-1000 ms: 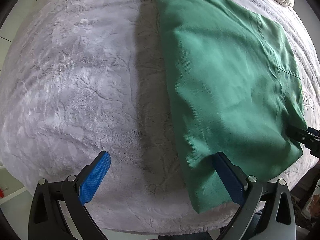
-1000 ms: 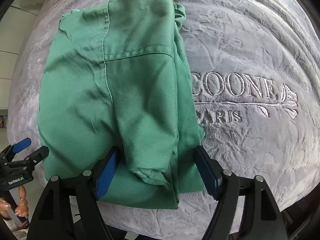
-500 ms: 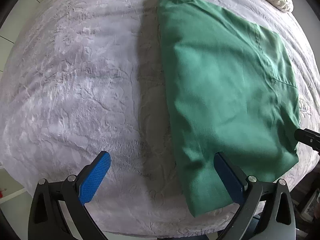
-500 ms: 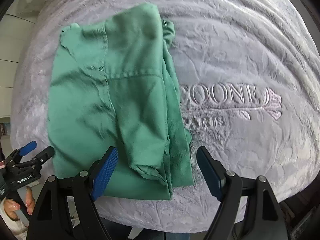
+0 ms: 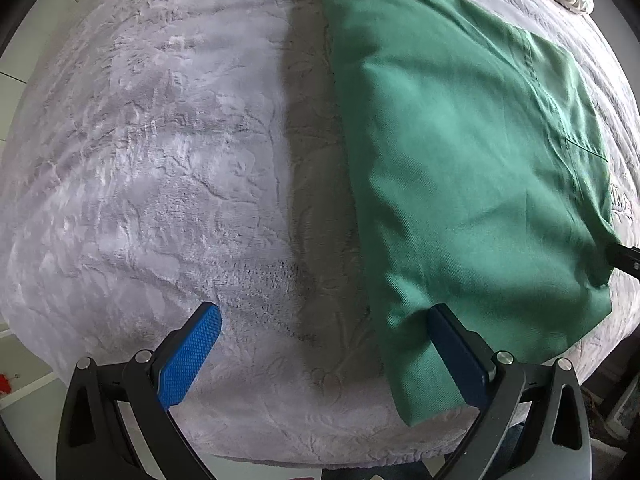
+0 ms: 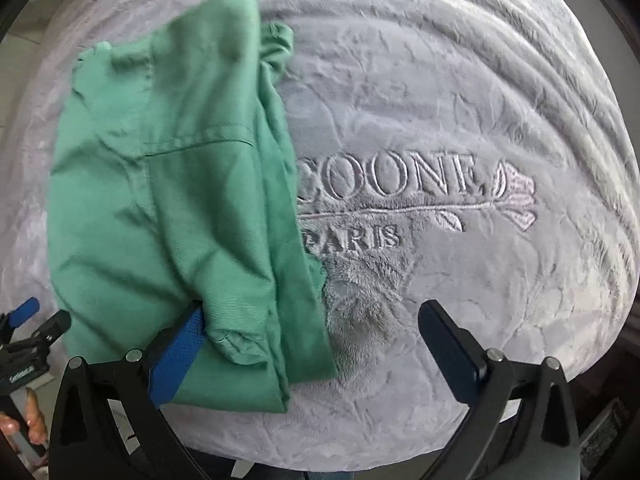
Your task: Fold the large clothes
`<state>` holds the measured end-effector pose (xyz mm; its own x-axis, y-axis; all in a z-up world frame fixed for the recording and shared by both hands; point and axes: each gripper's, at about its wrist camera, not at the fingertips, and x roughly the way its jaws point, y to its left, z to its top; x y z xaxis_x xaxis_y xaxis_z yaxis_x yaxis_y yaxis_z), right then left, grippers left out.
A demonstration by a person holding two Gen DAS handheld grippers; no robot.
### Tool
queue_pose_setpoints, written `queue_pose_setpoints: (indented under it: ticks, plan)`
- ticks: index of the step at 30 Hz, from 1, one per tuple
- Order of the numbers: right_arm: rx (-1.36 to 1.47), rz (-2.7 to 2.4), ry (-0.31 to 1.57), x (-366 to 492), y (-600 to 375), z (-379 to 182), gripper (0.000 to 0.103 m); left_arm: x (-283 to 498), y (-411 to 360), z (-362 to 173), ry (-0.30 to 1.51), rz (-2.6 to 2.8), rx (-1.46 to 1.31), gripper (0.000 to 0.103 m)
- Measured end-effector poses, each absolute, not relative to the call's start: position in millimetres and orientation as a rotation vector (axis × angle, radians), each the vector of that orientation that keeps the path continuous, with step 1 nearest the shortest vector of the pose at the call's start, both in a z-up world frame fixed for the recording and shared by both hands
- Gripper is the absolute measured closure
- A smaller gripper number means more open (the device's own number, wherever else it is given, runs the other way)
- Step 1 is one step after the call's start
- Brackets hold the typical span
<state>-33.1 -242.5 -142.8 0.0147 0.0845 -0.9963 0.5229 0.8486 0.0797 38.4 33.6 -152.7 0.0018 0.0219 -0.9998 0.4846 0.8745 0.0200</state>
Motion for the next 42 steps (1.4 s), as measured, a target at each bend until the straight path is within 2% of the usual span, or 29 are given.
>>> queue_pose_setpoints:
  ticks: [13, 24, 29, 35, 42]
  plan:
    - [0.506, -0.333, 1.469, -0.5, -242.6, -93.4, 0.000, 46.5, 30.9, -120.4, 1.489, -0.374, 0.408, 0.000]
    - [0.522, -0.351, 1.346, 10.8, -220.2, -48.5, 0.000, 57.4, 18.1, -65.4, 1.383, -0.374, 0.355, 0.000]
    - [0.436, -0.358, 1.321, 16.9, -204.1, -29.5, 0.000, 52.2, 11.7, -45.1, 1.335, -0.375, 0.356, 0.000]
    - [0.337, -0.369, 1.329, 19.6, -188.3, -17.7, 0.000, 45.9, 6.4, -28.9, 1.308, -0.376, 0.351, 0.000]
    - [0.349, -0.366, 1.333, 16.5, -186.3, -16.0, 0.000, 40.7, 3.1, -19.5, 1.288, -0.386, 0.347, 0.000]
